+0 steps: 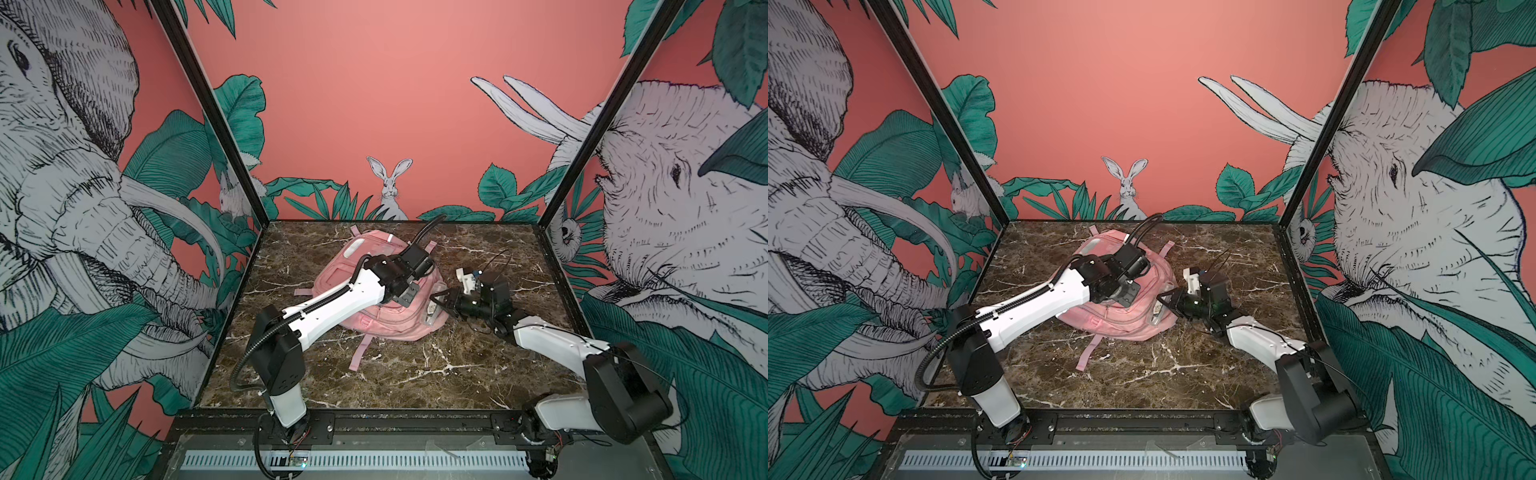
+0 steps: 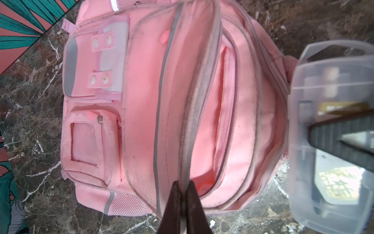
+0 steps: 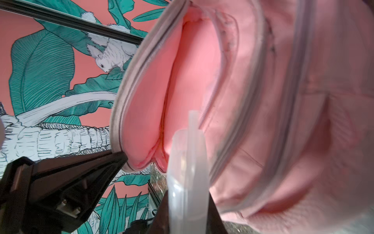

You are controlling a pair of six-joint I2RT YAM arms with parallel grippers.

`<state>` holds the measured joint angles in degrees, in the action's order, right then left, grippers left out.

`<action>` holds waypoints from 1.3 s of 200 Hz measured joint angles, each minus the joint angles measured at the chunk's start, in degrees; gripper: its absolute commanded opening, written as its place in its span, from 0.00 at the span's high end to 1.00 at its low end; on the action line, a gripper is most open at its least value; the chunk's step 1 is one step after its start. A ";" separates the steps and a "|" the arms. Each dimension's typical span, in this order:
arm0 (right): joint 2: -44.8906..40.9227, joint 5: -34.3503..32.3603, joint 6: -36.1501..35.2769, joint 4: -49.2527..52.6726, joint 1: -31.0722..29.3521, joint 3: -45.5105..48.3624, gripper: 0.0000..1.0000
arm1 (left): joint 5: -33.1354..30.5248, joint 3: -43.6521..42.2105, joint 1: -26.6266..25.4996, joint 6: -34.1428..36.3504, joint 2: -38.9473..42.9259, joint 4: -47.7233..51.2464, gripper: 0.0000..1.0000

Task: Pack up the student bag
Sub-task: 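Open the main compartment with the left gripper while the right brings the case, then push the clear pencil case down into the compartment and release it with the right gripper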

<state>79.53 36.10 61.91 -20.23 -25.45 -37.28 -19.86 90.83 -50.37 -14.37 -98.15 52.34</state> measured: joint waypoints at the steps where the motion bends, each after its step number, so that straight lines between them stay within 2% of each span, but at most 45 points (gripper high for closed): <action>1: 0.13 -0.02 0.11 -0.13 -0.04 -0.11 0.93 | 0.07 -0.02 0.07 0.00 0.07 -0.02 1.00; 64: 16.33 -0.63 11.10 -14.01 -3.48 -11.04 0.92 | 4.55 -2.38 2.58 -1.46 2.80 -2.36 1.00; 103: 25.64 -1.90 16.31 -17.03 -5.68 -16.83 0.92 | 6.16 -3.50 2.75 -2.40 3.50 -3.78 1.00; 116: 27.85 -2.47 17.42 -17.09 -6.64 -18.88 0.84 | 6.73 -3.63 2.89 -2.62 3.56 -4.07 1.00; 144: 30.69 -3.98 18.71 -16.74 -7.50 -22.91 0.55 | 7.21 -3.63 3.21 -2.99 3.63 -4.48 1.00; 167: 30.84 -4.28 17.29 -13.62 -7.72 -24.44 0.41 | 7.23 -3.63 3.43 -3.15 3.91 -4.92 1.00; 192: 29.16 -5.60 12.92 -6.14 -7.82 -25.51 0.35 | 7.37 -3.63 3.67 -3.19 4.31 -4.96 1.00; 224: 24.13 -7.23 6.51 4.46 -7.74 -26.14 0.32 | 7.50 -3.67 3.74 -3.19 4.42 -5.14 1.00; 260: 20.00 -8.46 1.20 11.82 -6.51 -26.03 0.32 | 8.52 -3.87 3.93 -3.19 4.42 -5.60 1.00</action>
<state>99.53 27.64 63.11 -8.40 -31.97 -63.31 -11.33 86.96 -46.44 -17.56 -93.73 46.74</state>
